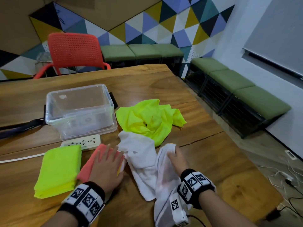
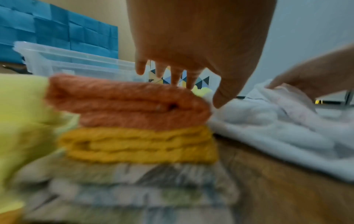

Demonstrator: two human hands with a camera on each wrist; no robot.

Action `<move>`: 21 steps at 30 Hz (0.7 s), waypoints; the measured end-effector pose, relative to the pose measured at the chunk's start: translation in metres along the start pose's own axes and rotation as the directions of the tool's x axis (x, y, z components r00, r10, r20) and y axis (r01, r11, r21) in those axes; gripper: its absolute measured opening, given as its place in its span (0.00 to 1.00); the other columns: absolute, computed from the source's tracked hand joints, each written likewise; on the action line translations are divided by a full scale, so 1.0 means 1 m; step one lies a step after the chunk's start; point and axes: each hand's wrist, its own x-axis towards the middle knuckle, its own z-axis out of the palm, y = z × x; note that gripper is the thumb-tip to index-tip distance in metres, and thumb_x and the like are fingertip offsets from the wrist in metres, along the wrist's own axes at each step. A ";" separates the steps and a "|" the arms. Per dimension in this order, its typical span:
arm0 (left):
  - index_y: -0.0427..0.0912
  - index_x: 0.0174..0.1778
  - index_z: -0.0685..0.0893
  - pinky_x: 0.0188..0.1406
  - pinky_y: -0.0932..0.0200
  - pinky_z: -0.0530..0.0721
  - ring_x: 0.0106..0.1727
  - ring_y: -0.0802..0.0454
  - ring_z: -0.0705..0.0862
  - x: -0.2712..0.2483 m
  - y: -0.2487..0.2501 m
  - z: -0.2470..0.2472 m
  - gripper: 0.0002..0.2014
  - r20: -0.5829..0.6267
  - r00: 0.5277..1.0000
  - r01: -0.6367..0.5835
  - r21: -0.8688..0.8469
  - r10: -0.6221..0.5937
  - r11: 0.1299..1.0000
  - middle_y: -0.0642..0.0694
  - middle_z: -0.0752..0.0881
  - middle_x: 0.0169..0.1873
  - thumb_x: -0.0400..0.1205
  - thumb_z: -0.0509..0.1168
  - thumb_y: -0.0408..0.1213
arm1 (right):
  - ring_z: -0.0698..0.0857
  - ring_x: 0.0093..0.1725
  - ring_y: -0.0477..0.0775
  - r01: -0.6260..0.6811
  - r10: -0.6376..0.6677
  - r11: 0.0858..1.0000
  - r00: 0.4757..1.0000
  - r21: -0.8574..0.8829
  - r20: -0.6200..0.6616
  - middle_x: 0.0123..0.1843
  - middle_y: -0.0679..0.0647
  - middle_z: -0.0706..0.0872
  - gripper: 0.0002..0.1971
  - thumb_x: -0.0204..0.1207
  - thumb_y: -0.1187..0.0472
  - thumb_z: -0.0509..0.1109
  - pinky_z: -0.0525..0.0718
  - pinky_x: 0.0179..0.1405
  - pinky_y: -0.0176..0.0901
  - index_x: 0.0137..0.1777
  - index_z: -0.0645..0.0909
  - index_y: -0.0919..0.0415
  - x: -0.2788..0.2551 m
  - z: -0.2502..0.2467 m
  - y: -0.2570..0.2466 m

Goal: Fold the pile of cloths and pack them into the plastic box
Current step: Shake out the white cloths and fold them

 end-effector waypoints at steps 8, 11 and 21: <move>0.46 0.71 0.72 0.76 0.36 0.38 0.80 0.38 0.55 0.009 0.000 0.031 0.35 0.108 0.979 0.178 -0.043 -0.173 0.983 0.38 0.74 0.72 0.65 0.53 0.50 | 0.59 0.79 0.64 0.459 -0.171 0.598 0.874 -0.657 0.455 0.84 0.56 0.39 0.38 0.78 0.45 0.64 0.70 0.72 0.58 0.82 0.45 0.43 -0.015 0.082 -0.016; 0.48 0.81 0.58 0.77 0.33 0.39 0.82 0.36 0.48 0.027 -0.006 0.024 0.34 0.067 0.914 0.404 -0.082 -0.399 0.911 0.41 0.54 0.83 0.78 0.56 0.47 | 0.61 0.77 0.64 0.440 -0.182 0.553 0.893 -0.708 0.412 0.84 0.56 0.45 0.33 0.81 0.46 0.59 0.71 0.68 0.56 0.82 0.48 0.43 -0.012 0.091 -0.013; 0.49 0.80 0.63 0.75 0.27 0.46 0.80 0.38 0.62 0.058 0.013 0.007 0.30 0.046 0.970 0.243 -0.115 -0.239 0.963 0.44 0.65 0.79 0.78 0.49 0.35 | 0.73 0.71 0.60 -0.048 0.048 0.999 0.998 0.001 0.050 0.75 0.63 0.64 0.24 0.82 0.56 0.63 0.72 0.67 0.44 0.75 0.64 0.61 -0.001 0.048 -0.011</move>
